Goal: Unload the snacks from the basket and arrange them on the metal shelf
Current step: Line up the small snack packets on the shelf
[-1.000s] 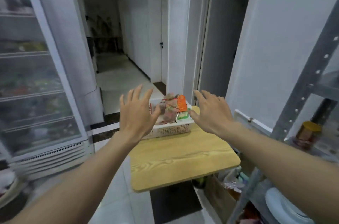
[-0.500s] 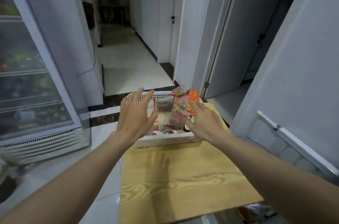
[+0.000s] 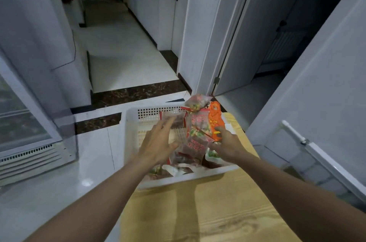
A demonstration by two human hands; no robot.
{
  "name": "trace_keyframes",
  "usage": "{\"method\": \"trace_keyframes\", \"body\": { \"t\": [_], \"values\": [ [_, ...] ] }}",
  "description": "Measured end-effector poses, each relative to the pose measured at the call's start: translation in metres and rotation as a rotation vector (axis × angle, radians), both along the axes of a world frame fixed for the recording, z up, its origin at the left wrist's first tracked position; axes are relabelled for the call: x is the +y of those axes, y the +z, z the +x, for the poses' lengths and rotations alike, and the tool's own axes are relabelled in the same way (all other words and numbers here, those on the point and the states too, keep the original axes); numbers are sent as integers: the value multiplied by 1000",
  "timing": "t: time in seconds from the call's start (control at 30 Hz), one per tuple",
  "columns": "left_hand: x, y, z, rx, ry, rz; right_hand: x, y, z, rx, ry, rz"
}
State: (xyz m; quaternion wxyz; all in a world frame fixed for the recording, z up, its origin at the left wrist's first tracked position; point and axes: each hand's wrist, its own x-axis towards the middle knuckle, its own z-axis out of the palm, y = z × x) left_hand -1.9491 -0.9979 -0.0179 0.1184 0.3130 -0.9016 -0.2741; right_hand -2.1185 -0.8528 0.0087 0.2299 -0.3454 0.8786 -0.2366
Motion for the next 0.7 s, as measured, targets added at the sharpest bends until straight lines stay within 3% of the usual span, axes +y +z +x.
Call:
{"method": "trace_keyframes", "body": {
  "t": [0.33, 0.47, 0.57, 0.7],
  "values": [
    [-10, -60, -66, -70, -33, 439, -35, -42, -46, -33, 111, 134],
    [-5, -79, -76, -96, -56, 605, -37, -53, -52, -68, 129, 88],
    [-3, -86, -78, 4, -19, 622, -40, -49, -60, -132, 139, 5],
    [-14, -64, -84, 279, 17, 641, -48, -23, -70, -342, 7, -293]
  ]
}}
